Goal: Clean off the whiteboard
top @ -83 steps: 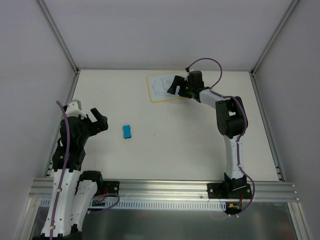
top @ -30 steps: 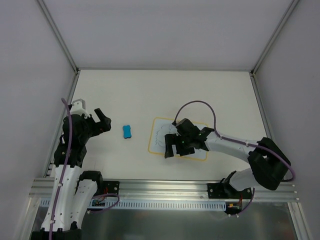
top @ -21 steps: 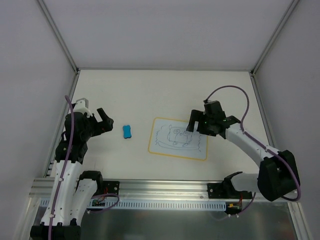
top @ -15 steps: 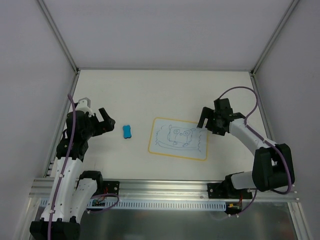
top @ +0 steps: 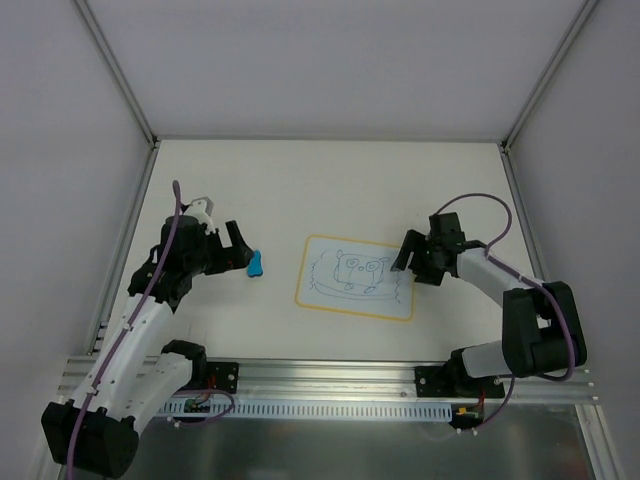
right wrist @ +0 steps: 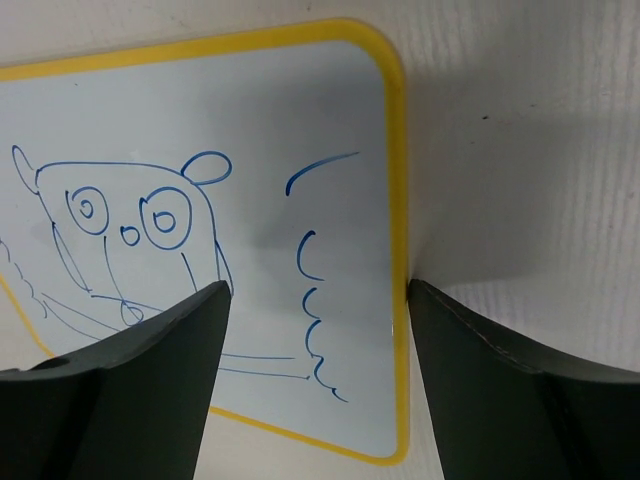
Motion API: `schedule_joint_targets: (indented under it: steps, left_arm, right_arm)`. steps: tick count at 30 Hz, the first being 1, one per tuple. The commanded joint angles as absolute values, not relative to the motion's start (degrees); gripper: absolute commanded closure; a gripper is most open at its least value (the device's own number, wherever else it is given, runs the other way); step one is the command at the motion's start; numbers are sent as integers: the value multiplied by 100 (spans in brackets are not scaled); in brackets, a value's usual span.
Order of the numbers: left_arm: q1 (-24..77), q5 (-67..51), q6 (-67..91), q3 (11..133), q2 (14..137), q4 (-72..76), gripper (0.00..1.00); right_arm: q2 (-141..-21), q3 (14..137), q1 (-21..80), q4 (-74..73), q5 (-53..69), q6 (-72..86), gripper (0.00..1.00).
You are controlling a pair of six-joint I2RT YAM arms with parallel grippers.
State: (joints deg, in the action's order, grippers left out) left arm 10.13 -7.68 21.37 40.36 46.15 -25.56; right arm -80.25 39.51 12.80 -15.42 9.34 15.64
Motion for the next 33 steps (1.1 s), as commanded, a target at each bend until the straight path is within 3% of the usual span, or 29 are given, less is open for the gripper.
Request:
schedule_joint_targets:
  steps: [1,16,28,33]
  left_arm:
    - [1309,-449,2417,4192,4763,-2470,1]
    - [1872,571,3172,4201,5756,-2487,1]
    - [2267,1414,3559,4544,6863,-2479,1]
    - [2268,1670,3796,4693,7303,-2479,17]
  right_arm:
    - [-8147,3674,1274,-1064,1485,1766,24]
    - [-7981,3279,1837,-677,1547,1854,63]
    - [-7937,3199,2074,-659,1275,1793,76]
    - [-7910,3190,2109,-633,1257,1784,76]
